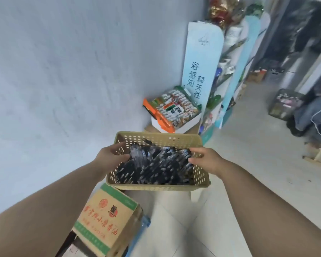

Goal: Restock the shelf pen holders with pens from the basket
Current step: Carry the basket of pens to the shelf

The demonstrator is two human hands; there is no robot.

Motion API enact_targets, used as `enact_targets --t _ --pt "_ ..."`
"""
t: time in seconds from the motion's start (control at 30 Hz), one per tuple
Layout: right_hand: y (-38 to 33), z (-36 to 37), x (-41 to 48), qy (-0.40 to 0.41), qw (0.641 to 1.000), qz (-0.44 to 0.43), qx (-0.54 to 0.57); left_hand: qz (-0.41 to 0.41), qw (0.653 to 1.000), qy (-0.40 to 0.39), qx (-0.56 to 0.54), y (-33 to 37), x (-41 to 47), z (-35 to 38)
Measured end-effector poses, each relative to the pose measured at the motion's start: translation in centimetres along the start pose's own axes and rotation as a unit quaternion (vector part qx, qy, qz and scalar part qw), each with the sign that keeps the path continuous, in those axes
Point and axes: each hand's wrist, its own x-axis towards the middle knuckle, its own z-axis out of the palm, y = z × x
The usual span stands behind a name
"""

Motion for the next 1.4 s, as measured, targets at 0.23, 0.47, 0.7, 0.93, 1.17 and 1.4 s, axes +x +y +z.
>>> enact_targets --t 0.23,0.47,0.7,0.93,1.17,1.4 --pt "12.8 -14.7 -9.4 0.111 0.989 0.092 0.043 0.093 0.986 -0.115 0.08 10.1 -1.7 18.6" --pt "24.3 -26.7 -18.7 0.208 0.961 0.168 0.066 0.149 0.952 -0.247 0.106 17.3 -6.1 36.5" --pt "33.0 -32.2 -24.5 0.279 0.911 0.273 0.132 0.169 0.911 -0.354 0.125 21.4 -8.7 49.9" --pt "40.6 -35.9 -25.5 0.299 0.867 0.368 0.152 0.217 0.853 -0.429 0.202 24.7 -8.1 62.4" --pt "46.0 -42.0 -23.4 0.364 0.802 0.431 0.198 0.282 0.788 -0.492 0.241 31.3 -4.9 75.7" --pt "50.0 -45.3 -23.4 0.423 0.742 0.463 0.236 0.307 0.746 -0.534 0.253 36.3 -5.8 86.8"
